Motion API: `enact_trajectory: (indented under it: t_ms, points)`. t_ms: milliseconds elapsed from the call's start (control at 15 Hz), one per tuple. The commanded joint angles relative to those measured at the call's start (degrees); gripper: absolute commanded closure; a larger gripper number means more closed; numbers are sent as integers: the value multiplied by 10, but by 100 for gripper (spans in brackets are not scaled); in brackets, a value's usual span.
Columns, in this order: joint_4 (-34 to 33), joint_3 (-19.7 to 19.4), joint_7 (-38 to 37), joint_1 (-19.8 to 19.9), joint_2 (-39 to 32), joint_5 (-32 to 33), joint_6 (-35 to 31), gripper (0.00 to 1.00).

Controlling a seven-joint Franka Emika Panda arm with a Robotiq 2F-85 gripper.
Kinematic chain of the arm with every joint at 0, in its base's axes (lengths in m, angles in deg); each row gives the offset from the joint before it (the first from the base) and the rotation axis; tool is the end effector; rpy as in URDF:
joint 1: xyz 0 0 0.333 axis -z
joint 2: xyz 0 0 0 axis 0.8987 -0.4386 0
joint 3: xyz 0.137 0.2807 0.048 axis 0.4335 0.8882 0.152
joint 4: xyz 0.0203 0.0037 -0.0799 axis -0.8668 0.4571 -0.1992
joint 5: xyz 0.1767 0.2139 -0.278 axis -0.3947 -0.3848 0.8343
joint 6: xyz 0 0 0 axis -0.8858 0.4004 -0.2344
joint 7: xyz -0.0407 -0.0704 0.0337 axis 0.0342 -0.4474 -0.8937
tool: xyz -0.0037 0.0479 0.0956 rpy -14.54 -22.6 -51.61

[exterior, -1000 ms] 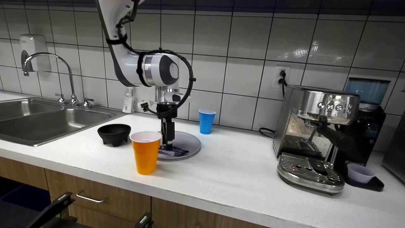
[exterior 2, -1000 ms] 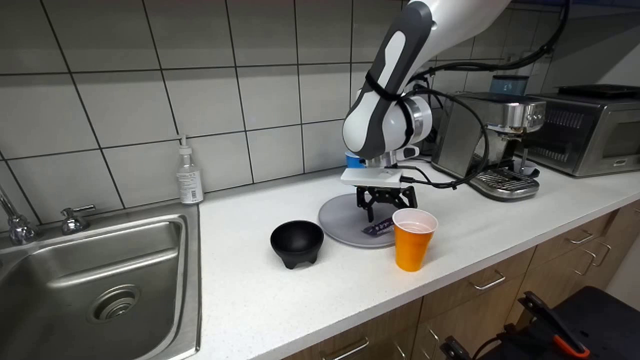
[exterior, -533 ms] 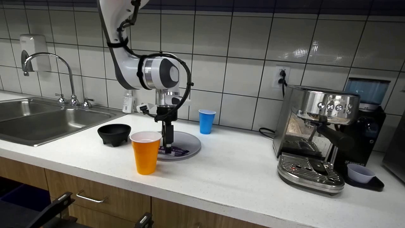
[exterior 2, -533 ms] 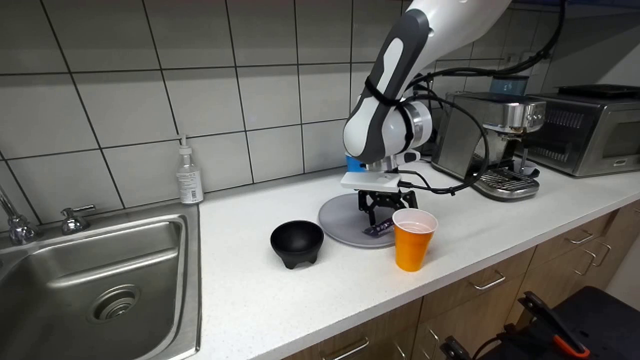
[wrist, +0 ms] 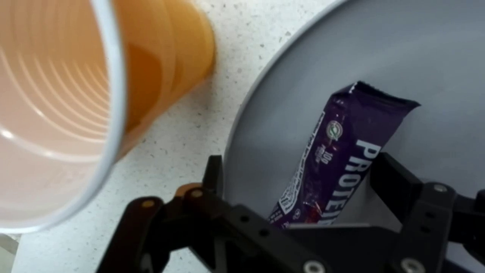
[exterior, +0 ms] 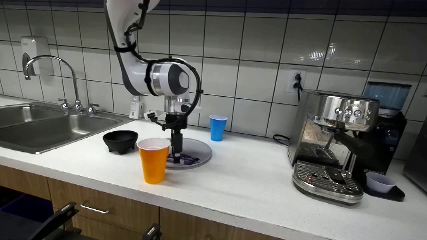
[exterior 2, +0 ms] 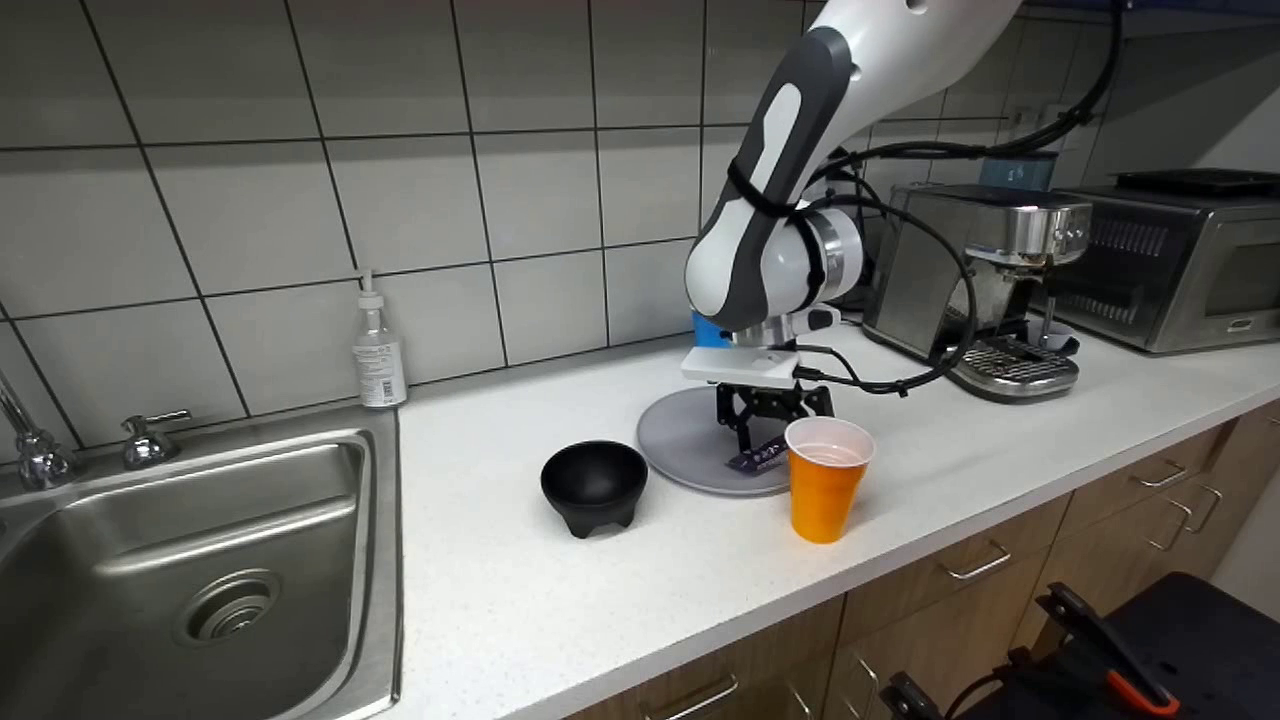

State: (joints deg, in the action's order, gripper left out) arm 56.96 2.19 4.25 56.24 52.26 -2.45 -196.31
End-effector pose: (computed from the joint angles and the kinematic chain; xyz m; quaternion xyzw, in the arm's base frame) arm 0.5388 -0.0198 0.1454 0.8699 -0.4821 -0.0591 0.0860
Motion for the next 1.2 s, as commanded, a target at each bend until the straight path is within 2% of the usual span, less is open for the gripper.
enact_trajectory:
  t_ms: [0, 67, 533, 667, 867, 1133]
  points:
    - [-10, 4, -5, 8, -6, -13, -2, 25]
    - [-11, 4, -5, 9, -6, -14, -2, 26]
    - [-7, 6, 8, 16, -4, -26, -11, 82]
    - [-5, 5, 10, 19, -3, -26, -12, 94]
    - [-8, 6, 11, 24, -4, -27, -11, 97]
    - [-12, 7, 12, 22, 2, -24, -5, 96]
